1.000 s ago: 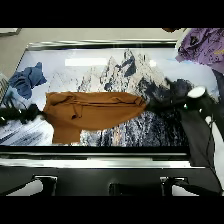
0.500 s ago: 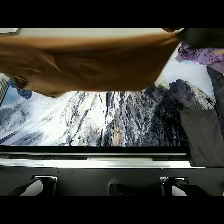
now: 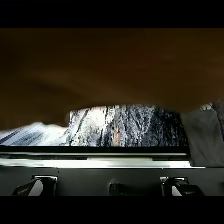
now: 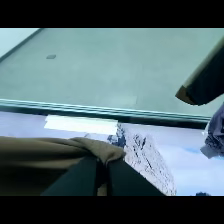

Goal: Fold the clothes and pants, and hang the long-sleeved shirts on hangers.

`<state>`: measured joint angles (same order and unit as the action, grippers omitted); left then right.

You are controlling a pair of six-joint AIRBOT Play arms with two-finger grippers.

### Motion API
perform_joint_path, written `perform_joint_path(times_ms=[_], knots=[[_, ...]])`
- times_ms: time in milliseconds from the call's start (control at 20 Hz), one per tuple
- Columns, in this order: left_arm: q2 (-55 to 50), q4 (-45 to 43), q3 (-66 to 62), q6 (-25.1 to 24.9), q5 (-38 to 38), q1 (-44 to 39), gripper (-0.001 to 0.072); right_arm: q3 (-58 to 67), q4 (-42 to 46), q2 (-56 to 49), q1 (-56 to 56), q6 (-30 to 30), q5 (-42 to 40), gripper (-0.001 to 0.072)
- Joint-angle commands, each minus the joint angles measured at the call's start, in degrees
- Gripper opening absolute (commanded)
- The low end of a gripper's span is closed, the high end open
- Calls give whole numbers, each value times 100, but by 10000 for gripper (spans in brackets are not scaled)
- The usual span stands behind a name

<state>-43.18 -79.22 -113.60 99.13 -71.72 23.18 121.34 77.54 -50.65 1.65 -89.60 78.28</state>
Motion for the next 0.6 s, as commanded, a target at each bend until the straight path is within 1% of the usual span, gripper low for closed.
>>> perform_joint_path(times_ms=[0,100,200,350,450,550], knots=[[-2,46,398,-11,-170,-11,16,-219,219,-229,-2,-267,280,30],[-354,809,942,-485,-400,-22,15,-584,11,-710,-2,-323,483,30],[-820,1390,1650,-828,-435,-35,15,-901,-219,-1390,-2,-321,643,31],[-1851,1471,2601,-1342,-273,-273,15,-1137,-289,-2693,-7,-313,831,31],[-2750,1471,2953,-1626,136,-498,15,-1137,-297,-3622,-7,-273,809,31],[-3770,1473,2953,-1773,654,-737,15,-1137,-302,-4481,-7,-262,610,31]])
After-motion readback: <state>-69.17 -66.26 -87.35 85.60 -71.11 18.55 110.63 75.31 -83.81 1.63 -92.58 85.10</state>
